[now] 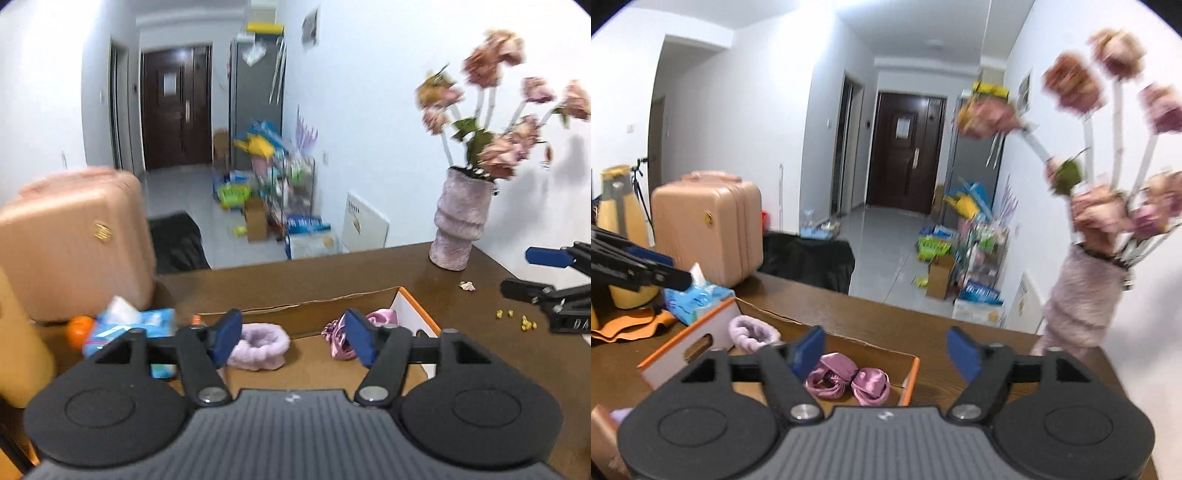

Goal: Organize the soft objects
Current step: 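Withdraw both open tools from the box back over the table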

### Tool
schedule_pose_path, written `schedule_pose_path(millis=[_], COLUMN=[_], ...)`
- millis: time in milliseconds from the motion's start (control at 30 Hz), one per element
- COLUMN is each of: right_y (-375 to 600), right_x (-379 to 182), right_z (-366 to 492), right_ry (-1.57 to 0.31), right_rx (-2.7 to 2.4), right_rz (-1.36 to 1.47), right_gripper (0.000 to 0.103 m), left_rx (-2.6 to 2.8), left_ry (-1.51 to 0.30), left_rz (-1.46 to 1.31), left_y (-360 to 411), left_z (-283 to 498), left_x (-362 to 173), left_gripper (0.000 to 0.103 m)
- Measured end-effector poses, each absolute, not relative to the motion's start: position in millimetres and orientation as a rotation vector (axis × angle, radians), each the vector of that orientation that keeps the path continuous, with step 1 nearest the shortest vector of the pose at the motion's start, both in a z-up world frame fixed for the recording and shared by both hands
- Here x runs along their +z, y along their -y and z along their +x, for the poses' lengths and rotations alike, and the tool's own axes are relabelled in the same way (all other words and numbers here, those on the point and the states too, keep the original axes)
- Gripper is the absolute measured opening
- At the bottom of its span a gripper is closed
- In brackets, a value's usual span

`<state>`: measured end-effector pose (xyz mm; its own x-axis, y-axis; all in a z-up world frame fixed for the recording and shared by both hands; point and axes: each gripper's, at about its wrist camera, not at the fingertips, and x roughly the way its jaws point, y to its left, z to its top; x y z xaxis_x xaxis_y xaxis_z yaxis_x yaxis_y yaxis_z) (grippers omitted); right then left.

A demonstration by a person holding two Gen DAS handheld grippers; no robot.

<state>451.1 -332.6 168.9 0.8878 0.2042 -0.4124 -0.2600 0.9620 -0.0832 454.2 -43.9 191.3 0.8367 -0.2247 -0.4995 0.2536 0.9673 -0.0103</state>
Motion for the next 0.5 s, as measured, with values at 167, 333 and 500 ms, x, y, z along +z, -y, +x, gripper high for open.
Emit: schedule_pose_path(millis=[167,333,500], right_y=[339,327,309], right_x=[174,166,139], right_z=[374,297,223], right_ry=[-0.371,-0.277,-0.224], right_rx=[0.225,0.247,0.274], right_rz=[-0.107,-0.095,-0.077], right_gripper=[0.079,0.093,0.096], left_rx=[-0.234,-0.179,-0.126], left_ry=[-0.412,-0.297,-0.218], left_rz=[0.051,0.042,0.043], left_y=[22,-2,-21], left_z=[368,290,220], left_x=[200,183,149], left_gripper=[0.077,0.087,0.098])
